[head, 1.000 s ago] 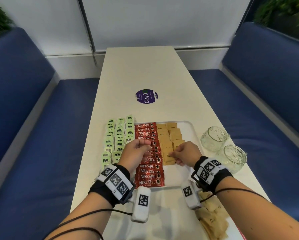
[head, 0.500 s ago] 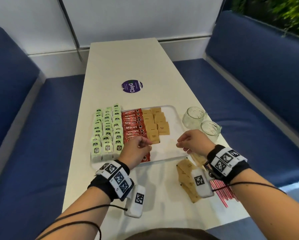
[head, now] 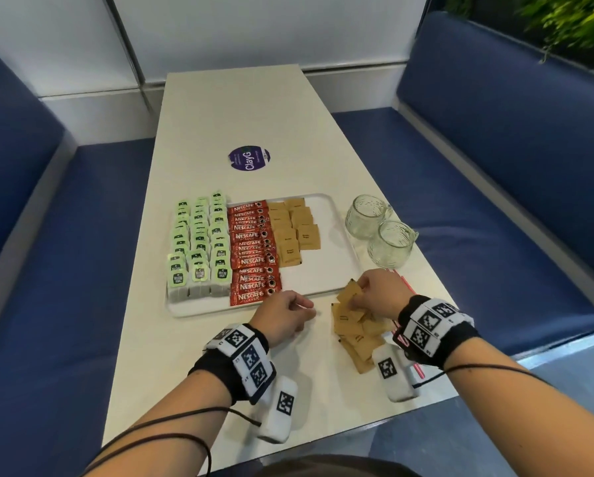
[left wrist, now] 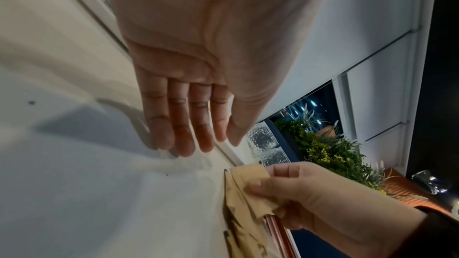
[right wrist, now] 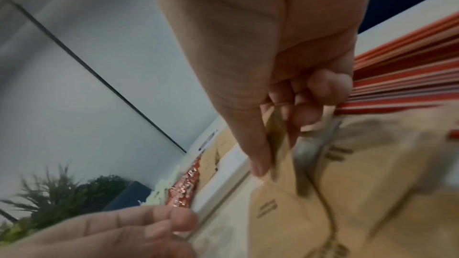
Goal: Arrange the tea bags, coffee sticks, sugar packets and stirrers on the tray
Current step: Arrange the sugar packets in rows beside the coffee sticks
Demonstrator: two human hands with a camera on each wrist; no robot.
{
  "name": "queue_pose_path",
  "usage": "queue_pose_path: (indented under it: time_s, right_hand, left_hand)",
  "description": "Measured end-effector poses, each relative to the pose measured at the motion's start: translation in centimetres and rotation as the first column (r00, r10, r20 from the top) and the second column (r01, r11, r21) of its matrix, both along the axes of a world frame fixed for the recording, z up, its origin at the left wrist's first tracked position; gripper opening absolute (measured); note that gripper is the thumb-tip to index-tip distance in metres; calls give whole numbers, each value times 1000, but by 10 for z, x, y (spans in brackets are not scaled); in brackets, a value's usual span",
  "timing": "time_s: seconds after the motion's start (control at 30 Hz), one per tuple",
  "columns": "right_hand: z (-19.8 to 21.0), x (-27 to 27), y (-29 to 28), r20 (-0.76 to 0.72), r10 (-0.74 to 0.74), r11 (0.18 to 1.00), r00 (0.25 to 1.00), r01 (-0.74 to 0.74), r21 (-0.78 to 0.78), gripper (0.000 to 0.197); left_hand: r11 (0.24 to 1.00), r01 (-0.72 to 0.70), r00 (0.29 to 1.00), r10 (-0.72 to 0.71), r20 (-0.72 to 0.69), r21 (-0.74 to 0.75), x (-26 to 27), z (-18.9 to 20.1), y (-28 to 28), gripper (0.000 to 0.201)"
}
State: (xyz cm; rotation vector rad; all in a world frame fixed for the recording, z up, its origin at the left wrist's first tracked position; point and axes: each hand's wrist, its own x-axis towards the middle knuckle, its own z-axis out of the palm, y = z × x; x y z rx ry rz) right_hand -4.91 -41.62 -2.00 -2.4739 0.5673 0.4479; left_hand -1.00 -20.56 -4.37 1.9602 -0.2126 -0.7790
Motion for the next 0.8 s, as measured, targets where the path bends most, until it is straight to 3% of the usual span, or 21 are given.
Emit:
queue_pose_path:
  time_s: [0.1, 0.2, 0.33, 0.4, 0.47, 0.53, 0.63, 0.8]
  right_hand:
    - [4, 0, 8, 71, 3, 977, 997, -18, 212, 31]
    - [10, -1, 24, 94, -27, 890, 995, -19, 456, 33]
    - [11, -5, 32, 84, -24, 873, 996, -20, 487, 41]
    - [8, -7, 25, 79, -31, 905, 996, -5, 426, 42]
    - [4, -11, 16, 50, 19, 977, 999, -29, 210, 49]
    - [1, -14, 12, -9, 78, 996, 997, -77, 45, 65]
    - [-6, -14, 15, -15, 95, 995, 995, -95, 1, 74]
    - [-16, -6, 27, -41, 92, 995, 995, -93, -28, 66]
  left_hand:
    - [995, -61, 994, 52, -101, -79, -4, 2, -7, 26]
    - [969, -152, 955, 92, -283, -197, -7, 7, -14, 33]
    - [949, -213, 944, 138, -299, -234, -8, 8, -11, 20]
    - [947, -254, 949, 205, -240, -195, -7, 6, -4, 16]
    - [945, -285, 942, 244, -232, -160, -6, 4, 7, 13]
    - [933, -315, 924, 259, -281, -176, -6, 2, 17, 10]
    - [897, -388, 884, 298, -361, -211, -8, 2, 28, 6]
    - [871, -435, 845, 309, -436, -227, -13, 5, 38, 11]
